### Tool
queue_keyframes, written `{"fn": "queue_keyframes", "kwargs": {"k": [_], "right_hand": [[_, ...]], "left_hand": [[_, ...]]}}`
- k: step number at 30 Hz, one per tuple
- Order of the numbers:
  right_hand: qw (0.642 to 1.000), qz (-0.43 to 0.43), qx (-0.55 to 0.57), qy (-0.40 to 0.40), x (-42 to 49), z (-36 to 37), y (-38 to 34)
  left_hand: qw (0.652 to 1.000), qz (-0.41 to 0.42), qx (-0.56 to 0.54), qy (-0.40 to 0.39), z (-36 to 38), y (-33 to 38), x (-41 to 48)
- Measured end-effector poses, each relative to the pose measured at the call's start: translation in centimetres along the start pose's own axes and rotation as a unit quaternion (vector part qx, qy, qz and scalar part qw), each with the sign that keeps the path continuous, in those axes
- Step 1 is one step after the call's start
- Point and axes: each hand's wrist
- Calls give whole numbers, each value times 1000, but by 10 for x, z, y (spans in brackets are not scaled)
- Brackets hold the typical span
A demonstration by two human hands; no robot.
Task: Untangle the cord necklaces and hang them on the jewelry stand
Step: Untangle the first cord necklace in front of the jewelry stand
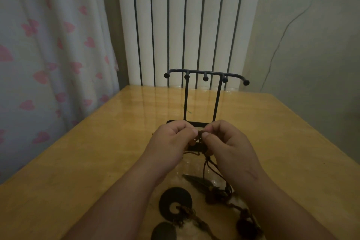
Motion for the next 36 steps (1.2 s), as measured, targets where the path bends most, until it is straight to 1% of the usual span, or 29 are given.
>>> {"fn": "queue_keyframes", "kwargs": {"k": [2,5,8,10,12,14,17,20,23,25,28,30,32,33,35,36], "right_hand": [[998,-32,-48,8,1,-3,2],[978,-100,-184,1,1,-7,0],[969,-99,-224,-12,1,-6,0],[981,-73,-179,-4,1,-4,1],[996,-36,-87,9,1,-2,1],[999,-6,-45,6,1,-1,0],[999,6,-50,-4,2,-2,2],[999,-5,-37,-5,3,-6,3],[997,-24,-74,-10,3,-6,1],[997,-18,-81,8,3,-6,2],[999,12,-33,32,3,-7,0],[998,49,25,21,3,-8,-3],[989,108,98,-2,3,-9,-6],[979,140,149,-15,4,-10,-6],[941,192,272,-57,7,-11,-6],[924,209,311,-75,8,-12,-4]], "left_hand": [[1000,9,24,13,-1,0,1],[998,28,54,19,-2,-1,1],[998,24,56,12,-2,-2,1],[999,8,35,13,0,-1,1],[1000,-4,10,25,2,0,0],[999,-9,-4,34,3,1,0],[999,-11,1,38,3,1,-1],[999,-8,27,32,2,0,-1],[999,-11,38,16,3,0,-1],[999,-12,42,19,4,0,-1],[999,-24,33,29,4,-2,0],[999,-32,31,25,5,-2,0],[998,-36,34,27,4,-2,1],[998,-37,35,28,4,-2,2],[998,-40,34,23,4,-2,2],[998,-41,33,17,4,-2,1]]}}
Point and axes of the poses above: each hand's wrist, its own x-axis towards the middle knuckle, its own z-axis out of the palm, y = z × x, and after that the axes turned 2 degrees about y, right-handed
